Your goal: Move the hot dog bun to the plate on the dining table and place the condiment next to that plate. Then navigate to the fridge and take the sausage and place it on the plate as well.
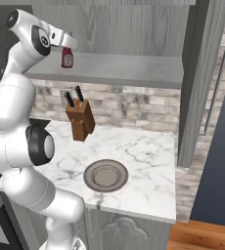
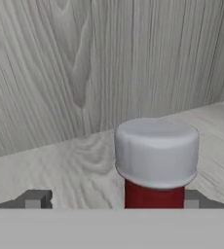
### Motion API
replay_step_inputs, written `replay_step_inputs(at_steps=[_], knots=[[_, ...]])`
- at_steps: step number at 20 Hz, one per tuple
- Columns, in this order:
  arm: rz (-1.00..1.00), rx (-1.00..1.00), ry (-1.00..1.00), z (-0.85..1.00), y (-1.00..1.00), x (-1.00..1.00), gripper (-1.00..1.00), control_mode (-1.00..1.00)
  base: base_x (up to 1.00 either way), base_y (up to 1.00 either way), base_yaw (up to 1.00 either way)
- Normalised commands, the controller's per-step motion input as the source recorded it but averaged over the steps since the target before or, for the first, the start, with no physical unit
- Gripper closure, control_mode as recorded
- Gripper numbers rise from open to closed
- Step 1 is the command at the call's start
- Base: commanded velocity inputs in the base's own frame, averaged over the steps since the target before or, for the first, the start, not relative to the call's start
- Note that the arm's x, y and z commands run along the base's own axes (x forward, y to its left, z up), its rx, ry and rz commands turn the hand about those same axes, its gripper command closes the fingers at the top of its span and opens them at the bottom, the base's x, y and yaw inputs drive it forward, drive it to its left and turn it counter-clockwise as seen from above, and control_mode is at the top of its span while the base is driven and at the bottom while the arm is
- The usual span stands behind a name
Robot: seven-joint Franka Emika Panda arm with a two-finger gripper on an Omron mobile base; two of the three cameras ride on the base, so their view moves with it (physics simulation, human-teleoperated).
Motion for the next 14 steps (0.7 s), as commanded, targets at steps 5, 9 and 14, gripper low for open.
replay_step_inputs(at_steps=[5, 9, 14], knots=[[-0.02, 0.0, 0.0, 0.0, 0.0, 0.0, 1.0, -1.0, 0.0, 0.0, 0.0], [-0.01, 0.0, 0.0, 0.0, 0.0, -0.19, 1.0, -1.0, 0.0, 0.0, 0.0], [0.0, 0.0, -0.11, 0.0, 0.0, -0.77, 1.0, -1.0, 0.0, 0.0, 0.0]])
